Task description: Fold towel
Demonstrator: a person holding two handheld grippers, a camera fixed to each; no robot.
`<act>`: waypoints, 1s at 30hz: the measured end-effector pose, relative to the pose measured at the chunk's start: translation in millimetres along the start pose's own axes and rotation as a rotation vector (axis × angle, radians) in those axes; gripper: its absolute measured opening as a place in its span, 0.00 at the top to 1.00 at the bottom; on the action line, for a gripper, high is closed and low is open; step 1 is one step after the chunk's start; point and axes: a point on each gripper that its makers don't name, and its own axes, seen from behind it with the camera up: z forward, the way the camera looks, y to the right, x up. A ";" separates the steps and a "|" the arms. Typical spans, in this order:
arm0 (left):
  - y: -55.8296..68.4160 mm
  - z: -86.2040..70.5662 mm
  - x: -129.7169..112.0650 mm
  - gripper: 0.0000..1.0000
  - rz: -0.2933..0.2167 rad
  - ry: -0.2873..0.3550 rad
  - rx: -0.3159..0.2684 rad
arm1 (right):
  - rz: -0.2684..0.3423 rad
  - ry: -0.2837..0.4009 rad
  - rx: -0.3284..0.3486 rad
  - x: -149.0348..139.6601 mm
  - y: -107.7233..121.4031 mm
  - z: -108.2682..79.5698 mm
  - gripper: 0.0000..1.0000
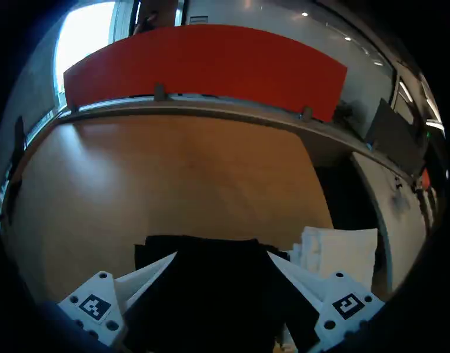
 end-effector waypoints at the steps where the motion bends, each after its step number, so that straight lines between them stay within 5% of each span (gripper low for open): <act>1: -0.4 0.2 0.7 0.00 -0.001 0.003 0.000 | 0.000 0.004 -0.002 1.7 0.1 -2.6 0.03; 18: -1.5 -0.5 12.5 0.00 -0.003 0.040 -0.024 | 0.040 0.073 -0.031 3.4 -6.9 -43.7 0.03; 30: -2.2 -1.6 17.0 0.00 0.003 0.053 -0.041 | 0.134 0.238 -0.087 19.9 -5.7 -82.2 0.03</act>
